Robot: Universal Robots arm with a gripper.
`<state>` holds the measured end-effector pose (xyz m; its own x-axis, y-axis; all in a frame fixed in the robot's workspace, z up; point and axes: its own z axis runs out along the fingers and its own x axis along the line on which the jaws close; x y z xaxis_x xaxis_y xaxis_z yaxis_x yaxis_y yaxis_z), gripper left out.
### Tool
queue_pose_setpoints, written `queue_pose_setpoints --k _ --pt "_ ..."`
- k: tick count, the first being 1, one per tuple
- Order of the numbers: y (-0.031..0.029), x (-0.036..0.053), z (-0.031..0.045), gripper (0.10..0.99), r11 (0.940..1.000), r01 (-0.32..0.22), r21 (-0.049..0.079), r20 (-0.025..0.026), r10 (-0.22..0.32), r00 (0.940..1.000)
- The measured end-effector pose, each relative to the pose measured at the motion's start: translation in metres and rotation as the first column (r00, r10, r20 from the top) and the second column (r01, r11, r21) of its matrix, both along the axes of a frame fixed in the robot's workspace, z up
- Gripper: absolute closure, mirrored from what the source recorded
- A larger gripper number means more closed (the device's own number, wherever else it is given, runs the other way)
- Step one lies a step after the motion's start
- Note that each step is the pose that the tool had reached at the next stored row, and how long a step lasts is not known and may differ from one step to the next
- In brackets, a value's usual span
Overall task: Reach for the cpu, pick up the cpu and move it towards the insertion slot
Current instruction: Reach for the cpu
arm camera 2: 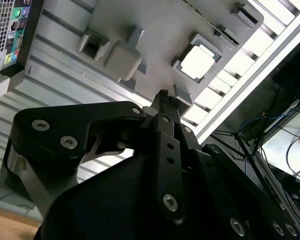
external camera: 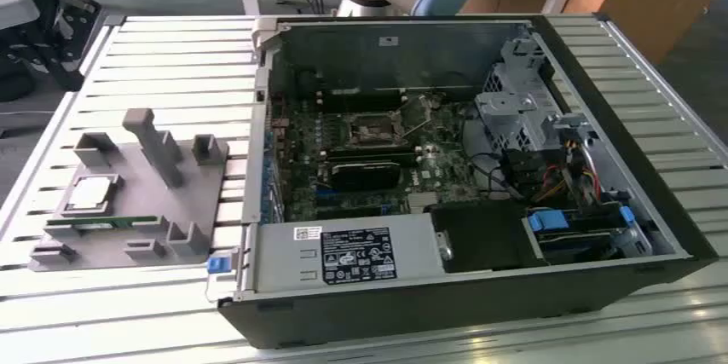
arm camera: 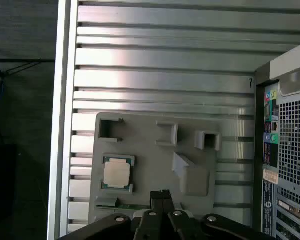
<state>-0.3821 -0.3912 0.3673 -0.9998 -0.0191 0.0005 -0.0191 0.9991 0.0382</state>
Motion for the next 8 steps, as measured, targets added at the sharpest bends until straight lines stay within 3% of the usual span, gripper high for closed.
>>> queue_pose_setpoints --k 8 --pt "0.0000 -0.0022 -0.0002 0.980 1.0000 0.000 0.000 0.0000 0.000 1.0000"
